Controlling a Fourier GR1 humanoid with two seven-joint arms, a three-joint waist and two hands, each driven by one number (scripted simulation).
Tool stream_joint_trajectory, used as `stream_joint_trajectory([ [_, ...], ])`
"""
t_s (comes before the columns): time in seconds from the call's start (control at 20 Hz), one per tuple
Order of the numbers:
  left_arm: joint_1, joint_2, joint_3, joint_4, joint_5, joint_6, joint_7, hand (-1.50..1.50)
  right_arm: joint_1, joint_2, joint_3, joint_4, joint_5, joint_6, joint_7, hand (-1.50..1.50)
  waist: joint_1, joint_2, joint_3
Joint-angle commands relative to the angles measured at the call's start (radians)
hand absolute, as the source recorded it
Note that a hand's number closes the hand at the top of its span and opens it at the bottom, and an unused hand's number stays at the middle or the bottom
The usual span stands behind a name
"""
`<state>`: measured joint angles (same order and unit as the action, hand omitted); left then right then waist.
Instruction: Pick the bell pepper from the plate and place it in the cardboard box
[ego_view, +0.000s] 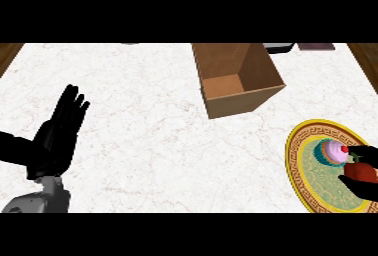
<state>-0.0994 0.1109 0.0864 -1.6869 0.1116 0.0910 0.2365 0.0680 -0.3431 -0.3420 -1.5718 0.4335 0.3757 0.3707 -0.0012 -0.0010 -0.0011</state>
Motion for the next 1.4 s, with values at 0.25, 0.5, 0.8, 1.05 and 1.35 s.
stream_joint_trajectory([
  [0.25,-0.053,0.024,0.035,0.032,0.018,-0.017,0.028,0.00,-0.060,-0.024,0.026,0.079,0.132,-0.106,-0.124,1.50,0.002,0.001,0.001],
  [0.5,-0.009,-0.019,-0.009,0.051,-0.023,-0.004,-0.048,0.00,-0.033,0.114,0.217,-0.152,0.291,-0.193,-0.007,1.50,0.004,0.001,-0.001],
  [0.8,-0.070,-0.038,-0.100,0.026,-0.014,-0.057,0.003,0.00,-0.323,0.206,0.567,-0.130,0.491,-0.143,0.049,1.50,0.224,0.025,-0.016],
  [1.05,-0.108,-0.047,-0.126,0.056,-0.026,-0.063,0.013,0.00,-0.547,0.338,0.767,-0.042,0.657,-0.142,0.226,1.50,0.216,0.022,-0.012],
  [1.35,-0.131,-0.065,-0.132,0.077,-0.046,-0.037,0.015,0.00,-0.794,0.342,0.941,0.065,0.628,-0.179,0.457,1.50,0.210,0.016,-0.005],
])
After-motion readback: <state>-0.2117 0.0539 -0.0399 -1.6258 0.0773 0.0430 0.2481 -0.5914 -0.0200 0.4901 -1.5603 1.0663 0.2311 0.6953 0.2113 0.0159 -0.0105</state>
